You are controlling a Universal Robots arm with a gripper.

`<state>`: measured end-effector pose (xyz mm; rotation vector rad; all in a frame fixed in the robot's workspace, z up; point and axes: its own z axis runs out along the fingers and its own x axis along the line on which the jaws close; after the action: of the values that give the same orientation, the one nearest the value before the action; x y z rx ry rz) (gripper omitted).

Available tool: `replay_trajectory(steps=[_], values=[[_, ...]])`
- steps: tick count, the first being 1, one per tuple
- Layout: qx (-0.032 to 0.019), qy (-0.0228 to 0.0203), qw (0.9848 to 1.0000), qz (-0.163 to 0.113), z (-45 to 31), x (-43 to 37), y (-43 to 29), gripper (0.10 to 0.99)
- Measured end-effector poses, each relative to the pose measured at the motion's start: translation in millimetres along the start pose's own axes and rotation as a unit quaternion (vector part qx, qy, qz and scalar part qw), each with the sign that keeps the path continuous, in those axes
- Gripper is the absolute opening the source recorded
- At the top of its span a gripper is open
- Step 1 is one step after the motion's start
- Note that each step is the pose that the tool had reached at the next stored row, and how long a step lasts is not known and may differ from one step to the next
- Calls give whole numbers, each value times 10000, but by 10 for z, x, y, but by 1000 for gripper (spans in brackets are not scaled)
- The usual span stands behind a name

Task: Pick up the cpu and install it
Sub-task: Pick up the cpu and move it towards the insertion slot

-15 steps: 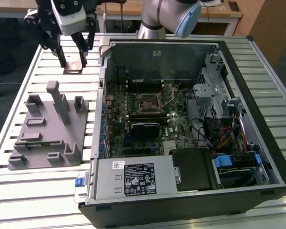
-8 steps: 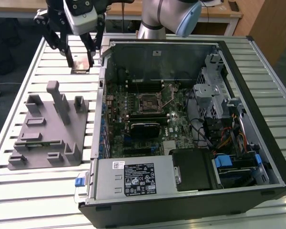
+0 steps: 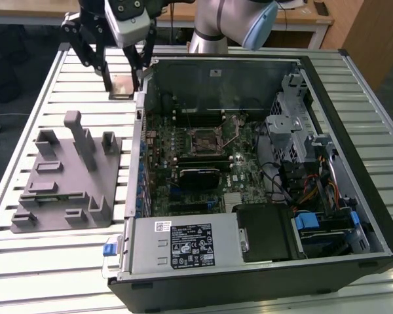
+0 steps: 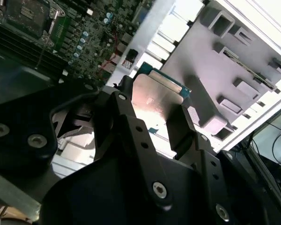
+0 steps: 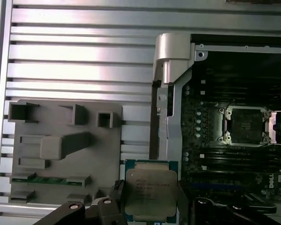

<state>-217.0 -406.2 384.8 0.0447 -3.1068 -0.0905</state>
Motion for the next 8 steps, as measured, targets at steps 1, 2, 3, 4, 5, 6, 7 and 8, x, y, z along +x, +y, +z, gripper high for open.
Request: replay_trajectory(steps=[1,2,3,4,5,6,7,8], values=[[0,-1,10000,0,0,-32,5,533],[0,-1,10000,0,-1,-63,11,533],[0,-2,10000,0,0,-95,17,533],[1,-3,10000,0,0,-127,24,533],[0,-3,10000,0,0,-158,32,533],[0,-4,10000,0,1,-191,44,533],[1,-3,10000,0,1,-221,56,533],[0,-4,10000,0,3,-251,69,533]])
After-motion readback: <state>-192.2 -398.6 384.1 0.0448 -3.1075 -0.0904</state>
